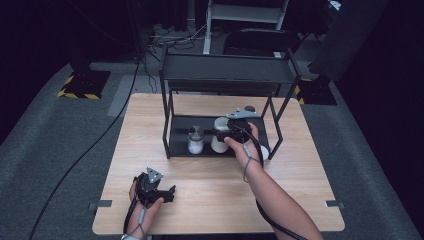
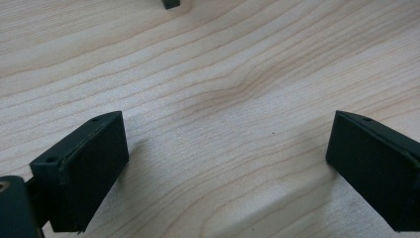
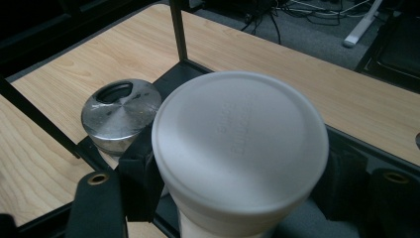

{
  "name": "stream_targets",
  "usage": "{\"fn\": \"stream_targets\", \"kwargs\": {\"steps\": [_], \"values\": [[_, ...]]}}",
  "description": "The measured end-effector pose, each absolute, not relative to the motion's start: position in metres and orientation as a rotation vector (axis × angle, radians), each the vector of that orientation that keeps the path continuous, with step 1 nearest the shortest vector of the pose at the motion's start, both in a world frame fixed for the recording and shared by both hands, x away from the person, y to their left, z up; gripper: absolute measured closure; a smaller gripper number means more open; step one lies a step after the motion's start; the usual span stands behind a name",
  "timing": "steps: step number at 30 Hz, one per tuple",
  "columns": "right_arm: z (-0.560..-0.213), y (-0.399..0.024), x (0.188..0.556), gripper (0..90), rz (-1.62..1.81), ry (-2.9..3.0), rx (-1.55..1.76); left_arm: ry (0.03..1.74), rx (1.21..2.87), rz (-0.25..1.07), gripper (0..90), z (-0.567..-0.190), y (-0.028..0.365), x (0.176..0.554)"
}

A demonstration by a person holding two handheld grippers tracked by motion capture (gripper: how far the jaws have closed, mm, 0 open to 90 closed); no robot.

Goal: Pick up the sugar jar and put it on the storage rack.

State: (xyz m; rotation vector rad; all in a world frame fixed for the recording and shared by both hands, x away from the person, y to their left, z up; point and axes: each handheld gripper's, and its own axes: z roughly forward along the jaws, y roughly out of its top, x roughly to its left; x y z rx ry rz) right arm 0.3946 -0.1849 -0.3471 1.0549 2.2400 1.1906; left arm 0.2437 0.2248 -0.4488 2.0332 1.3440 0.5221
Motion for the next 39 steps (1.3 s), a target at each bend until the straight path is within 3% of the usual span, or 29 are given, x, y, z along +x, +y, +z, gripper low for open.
{"fn": "stream_targets", "kwargs": {"steps": [28, 33, 39], "values": [[-0.36, -0.176, 0.393, 32.8, 1.146, 2.225, 1.104, 1.345, 2.032, 0.523, 2.0, -0.449, 0.224, 0.244], [-0.357, -0.18, 0.395, 20.3, 1.185, 2.215, 1.145, 1.345, 2.033, 0.523, 1.9, -0.449, 0.224, 0.244], [-0.345, -0.186, 0.385, 14.9, 1.24, 2.18, 1.133, 1.344, 2.034, 0.523, 1.9, -0.449, 0.225, 0.244]]}}
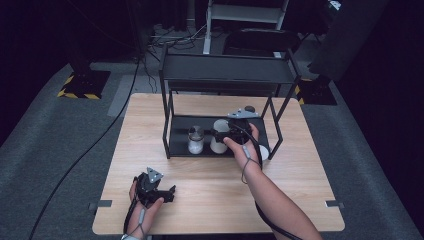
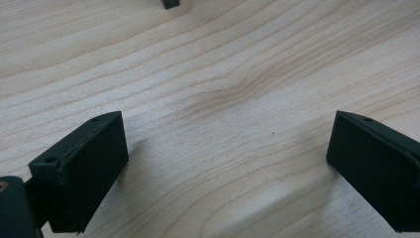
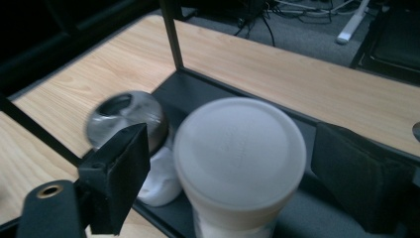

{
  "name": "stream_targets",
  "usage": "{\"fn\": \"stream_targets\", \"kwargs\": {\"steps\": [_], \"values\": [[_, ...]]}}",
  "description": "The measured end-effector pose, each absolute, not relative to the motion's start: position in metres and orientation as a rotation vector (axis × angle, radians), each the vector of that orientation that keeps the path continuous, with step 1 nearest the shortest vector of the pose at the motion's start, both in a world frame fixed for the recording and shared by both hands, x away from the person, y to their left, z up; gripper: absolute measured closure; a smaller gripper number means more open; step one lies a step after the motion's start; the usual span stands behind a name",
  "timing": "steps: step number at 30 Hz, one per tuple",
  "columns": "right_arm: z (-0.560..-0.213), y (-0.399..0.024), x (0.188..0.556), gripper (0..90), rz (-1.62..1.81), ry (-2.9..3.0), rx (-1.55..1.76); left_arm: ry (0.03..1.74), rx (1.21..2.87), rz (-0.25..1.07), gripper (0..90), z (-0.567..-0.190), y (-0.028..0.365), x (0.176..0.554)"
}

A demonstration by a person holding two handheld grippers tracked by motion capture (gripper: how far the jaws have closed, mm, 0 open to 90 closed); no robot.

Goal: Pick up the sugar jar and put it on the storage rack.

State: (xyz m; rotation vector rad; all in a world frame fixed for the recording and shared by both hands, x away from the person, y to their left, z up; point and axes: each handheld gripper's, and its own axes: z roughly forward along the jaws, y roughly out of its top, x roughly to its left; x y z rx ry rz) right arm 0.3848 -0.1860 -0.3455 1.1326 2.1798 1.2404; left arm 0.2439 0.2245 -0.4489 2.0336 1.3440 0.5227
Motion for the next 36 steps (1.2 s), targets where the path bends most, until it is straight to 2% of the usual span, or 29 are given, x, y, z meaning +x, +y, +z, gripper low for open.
{"fn": "stream_targets", "kwargs": {"steps": [18, 36], "values": [[-0.306, -0.225, 0.343, 10.9, 1.255, 2.195, 1.01, 1.345, 2.033, 0.523, 1.9, -0.449, 0.224, 0.244], [-0.302, -0.267, 0.316, 9.3, 1.233, 2.185, 0.993, 1.345, 2.033, 0.523, 1.9, -0.449, 0.224, 0.244]]}}
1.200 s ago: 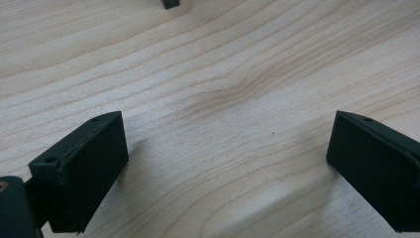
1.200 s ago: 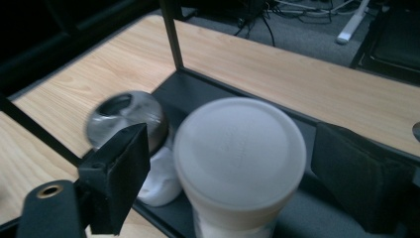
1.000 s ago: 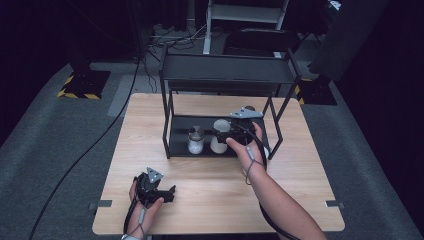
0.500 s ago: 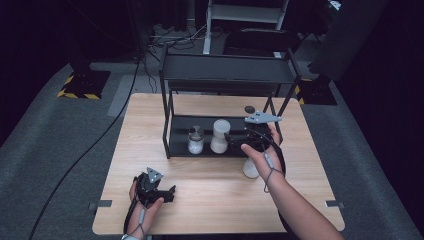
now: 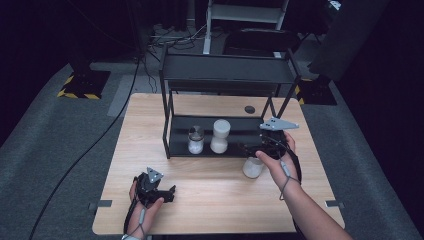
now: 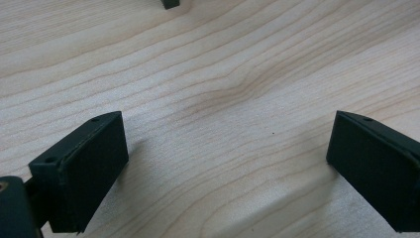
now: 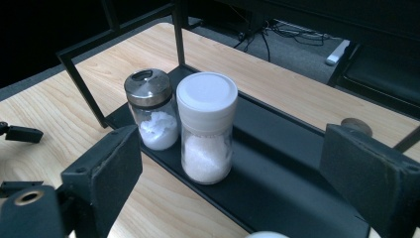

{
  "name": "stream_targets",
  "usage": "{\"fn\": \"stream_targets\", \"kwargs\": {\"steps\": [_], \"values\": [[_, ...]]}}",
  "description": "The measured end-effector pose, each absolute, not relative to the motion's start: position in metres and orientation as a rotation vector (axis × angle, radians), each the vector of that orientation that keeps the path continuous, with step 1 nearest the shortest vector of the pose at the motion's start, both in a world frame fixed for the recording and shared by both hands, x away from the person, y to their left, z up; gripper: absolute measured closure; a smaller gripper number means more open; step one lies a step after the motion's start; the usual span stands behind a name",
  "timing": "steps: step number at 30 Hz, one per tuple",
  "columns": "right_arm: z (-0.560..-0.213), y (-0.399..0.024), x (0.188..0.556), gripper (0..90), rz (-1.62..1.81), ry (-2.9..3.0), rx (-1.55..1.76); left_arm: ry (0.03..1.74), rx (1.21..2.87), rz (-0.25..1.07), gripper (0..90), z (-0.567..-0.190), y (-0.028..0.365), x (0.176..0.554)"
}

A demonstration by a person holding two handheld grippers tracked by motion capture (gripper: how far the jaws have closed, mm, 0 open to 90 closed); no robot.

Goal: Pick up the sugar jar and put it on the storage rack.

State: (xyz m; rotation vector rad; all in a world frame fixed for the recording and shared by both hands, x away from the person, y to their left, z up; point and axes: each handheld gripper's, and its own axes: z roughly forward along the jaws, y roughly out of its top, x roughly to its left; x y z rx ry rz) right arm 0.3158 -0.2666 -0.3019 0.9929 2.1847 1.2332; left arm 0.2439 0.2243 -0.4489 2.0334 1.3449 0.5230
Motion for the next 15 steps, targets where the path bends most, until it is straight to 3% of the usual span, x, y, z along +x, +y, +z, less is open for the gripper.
{"fn": "stream_targets", "kwargs": {"steps": [15], "values": [[-0.308, -0.285, 0.303, 8.9, 1.219, 2.197, 1.017, 1.347, 2.031, 0.523, 1.8, -0.449, 0.224, 0.244]]}}
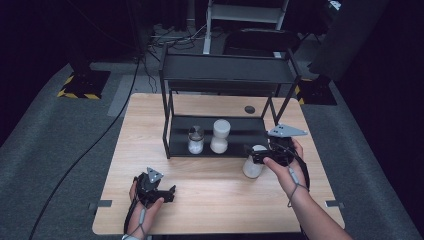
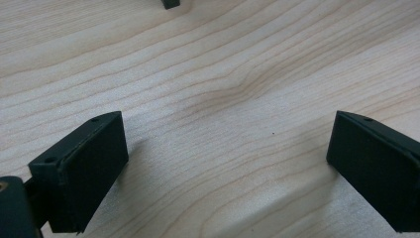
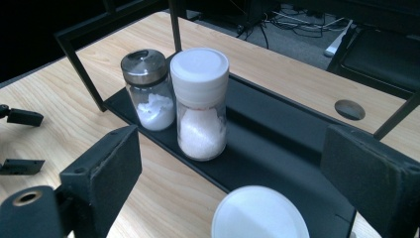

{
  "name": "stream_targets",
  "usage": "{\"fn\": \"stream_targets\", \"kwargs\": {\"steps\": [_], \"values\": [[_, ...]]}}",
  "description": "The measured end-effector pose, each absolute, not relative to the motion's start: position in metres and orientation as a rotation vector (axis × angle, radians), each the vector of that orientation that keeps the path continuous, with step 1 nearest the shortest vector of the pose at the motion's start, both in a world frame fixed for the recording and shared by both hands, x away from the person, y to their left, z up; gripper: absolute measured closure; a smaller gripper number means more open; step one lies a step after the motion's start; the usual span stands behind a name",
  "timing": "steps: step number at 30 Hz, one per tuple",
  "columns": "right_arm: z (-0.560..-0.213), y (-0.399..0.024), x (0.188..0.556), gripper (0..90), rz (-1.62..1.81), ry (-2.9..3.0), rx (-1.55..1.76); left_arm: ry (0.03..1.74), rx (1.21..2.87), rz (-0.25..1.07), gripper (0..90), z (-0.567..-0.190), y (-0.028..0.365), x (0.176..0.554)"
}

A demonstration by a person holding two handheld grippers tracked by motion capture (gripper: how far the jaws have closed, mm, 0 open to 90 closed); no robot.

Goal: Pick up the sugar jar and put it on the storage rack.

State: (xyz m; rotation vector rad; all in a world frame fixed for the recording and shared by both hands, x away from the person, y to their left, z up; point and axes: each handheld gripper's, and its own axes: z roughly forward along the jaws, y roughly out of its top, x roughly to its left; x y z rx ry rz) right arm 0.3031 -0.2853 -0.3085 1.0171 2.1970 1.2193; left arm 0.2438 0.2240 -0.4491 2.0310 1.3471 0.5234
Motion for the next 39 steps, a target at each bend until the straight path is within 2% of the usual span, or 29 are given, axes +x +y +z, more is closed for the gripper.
{"fn": "stream_targets", "kwargs": {"steps": [17, 39], "values": [[-0.329, -0.3, 0.29, 8.3, 1.212, 2.226, 1.061, 1.35, 2.031, 0.525, 1.6, -0.449, 0.223, 0.244], [-0.364, -0.303, 0.297, 7.9, 1.135, 2.232, 1.133, 1.35, 2.031, 0.525, 1.6, -0.449, 0.223, 0.244]]}}
